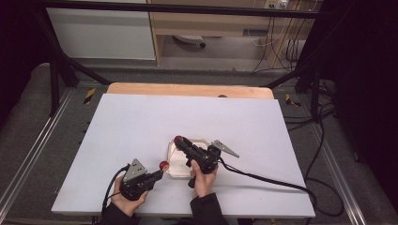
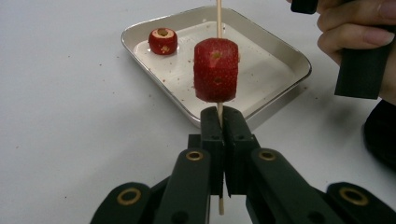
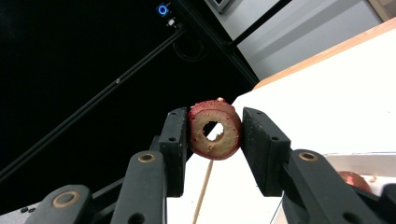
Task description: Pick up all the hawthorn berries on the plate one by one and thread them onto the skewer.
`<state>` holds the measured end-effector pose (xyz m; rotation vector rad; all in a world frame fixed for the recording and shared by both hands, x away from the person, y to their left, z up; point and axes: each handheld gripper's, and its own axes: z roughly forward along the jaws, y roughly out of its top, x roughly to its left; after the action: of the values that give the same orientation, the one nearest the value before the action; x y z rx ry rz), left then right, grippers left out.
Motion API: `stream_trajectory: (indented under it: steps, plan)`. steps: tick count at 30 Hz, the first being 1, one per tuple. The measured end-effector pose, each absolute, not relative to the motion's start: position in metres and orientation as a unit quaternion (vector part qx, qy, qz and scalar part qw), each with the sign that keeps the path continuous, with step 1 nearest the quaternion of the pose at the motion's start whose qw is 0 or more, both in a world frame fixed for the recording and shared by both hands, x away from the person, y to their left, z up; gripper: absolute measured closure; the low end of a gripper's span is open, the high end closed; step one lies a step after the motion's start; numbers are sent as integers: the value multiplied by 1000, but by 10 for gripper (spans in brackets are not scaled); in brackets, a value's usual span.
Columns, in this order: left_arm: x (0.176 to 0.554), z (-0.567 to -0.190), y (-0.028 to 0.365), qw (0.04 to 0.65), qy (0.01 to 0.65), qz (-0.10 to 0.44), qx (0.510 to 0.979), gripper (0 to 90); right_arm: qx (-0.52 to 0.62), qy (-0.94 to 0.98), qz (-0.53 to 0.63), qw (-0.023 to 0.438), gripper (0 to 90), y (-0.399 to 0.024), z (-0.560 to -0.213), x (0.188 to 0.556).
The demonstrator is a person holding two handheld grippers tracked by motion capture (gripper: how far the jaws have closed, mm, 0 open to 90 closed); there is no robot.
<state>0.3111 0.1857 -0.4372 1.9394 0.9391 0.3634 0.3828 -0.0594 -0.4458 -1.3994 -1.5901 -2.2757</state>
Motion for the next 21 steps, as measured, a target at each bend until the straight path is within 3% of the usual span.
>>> stream_trajectory:
  steps: [21]
  plan:
    - [315,-434,175,483,396,153,766,881,-450,-508,-734,19,625,-59,-444,380]
